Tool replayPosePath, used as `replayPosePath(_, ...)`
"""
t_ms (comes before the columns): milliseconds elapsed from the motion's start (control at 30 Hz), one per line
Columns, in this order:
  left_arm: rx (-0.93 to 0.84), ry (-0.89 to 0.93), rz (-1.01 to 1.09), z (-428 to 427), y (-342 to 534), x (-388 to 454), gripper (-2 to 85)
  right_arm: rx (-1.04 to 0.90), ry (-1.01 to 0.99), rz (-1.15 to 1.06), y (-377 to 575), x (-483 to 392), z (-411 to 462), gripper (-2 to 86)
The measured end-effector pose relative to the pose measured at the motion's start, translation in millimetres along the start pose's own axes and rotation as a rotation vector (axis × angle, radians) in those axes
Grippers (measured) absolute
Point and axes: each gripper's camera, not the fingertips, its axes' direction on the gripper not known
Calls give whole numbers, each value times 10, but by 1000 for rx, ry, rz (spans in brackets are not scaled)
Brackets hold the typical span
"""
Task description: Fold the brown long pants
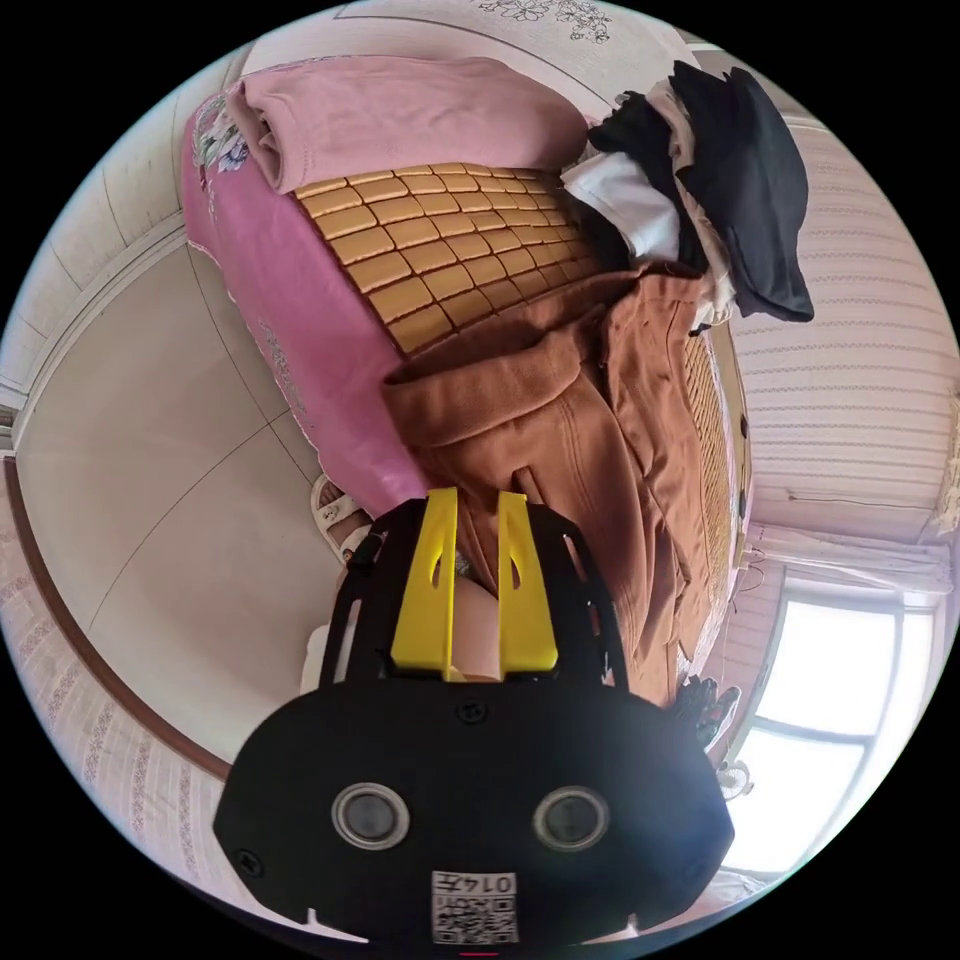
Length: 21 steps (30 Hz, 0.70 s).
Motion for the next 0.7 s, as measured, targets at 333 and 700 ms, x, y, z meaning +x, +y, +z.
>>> replayPosePath(333,152,115,94,-439,464,124,-9,151,-146,-151,324,53,-670,1)
replayPosePath(700,217,155,219,-984,1128,340,-10,219,5,-378,534,-340,-1367,1)
